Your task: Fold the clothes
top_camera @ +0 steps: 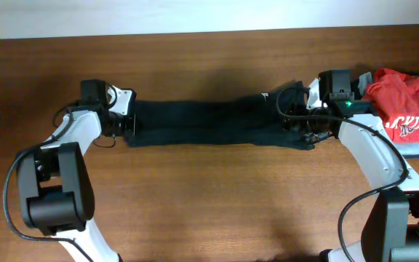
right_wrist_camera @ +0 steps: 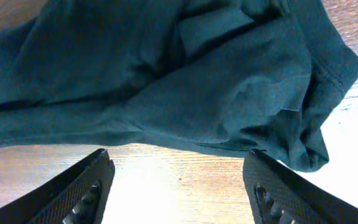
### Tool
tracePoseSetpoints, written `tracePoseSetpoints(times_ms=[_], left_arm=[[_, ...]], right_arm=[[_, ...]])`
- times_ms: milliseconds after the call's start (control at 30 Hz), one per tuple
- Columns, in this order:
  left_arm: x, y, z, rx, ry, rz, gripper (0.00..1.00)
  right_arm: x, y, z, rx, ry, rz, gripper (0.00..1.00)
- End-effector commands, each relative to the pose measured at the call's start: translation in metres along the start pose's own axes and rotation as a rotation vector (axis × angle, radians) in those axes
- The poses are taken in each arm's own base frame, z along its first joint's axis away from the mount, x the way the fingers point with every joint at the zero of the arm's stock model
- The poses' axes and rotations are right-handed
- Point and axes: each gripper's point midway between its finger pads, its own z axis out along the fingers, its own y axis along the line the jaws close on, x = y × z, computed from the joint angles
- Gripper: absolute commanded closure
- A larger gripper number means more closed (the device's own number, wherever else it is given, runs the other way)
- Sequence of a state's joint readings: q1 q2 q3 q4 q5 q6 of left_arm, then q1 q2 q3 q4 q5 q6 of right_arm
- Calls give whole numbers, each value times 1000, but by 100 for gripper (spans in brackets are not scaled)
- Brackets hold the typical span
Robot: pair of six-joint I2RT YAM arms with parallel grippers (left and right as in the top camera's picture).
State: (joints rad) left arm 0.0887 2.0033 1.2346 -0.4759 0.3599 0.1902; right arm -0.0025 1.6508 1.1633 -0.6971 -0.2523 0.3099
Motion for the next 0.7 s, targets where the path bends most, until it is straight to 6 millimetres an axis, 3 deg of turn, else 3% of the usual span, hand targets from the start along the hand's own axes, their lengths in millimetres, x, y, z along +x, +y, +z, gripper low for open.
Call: tracePoseSetpoints(times_ms=[0, 100, 200, 400, 667], left_arm=[[40, -12, 27, 34, 135, -17, 64], [41, -15, 30, 7, 147, -20, 78], [42, -10, 30, -33, 154, -47, 99], [33, 8, 19, -58, 132, -147, 99], [6, 54, -25, -93, 94, -271, 99]], right_arm=[[-6, 3, -9, -8, -23, -9, 30], [-3, 2, -9, -5, -13, -7, 30], [-2, 2, -8, -3, -6, -9, 30], [-1, 1, -8, -1, -1, -14, 30], [-1, 1, -8, -2, -3, -15, 29]])
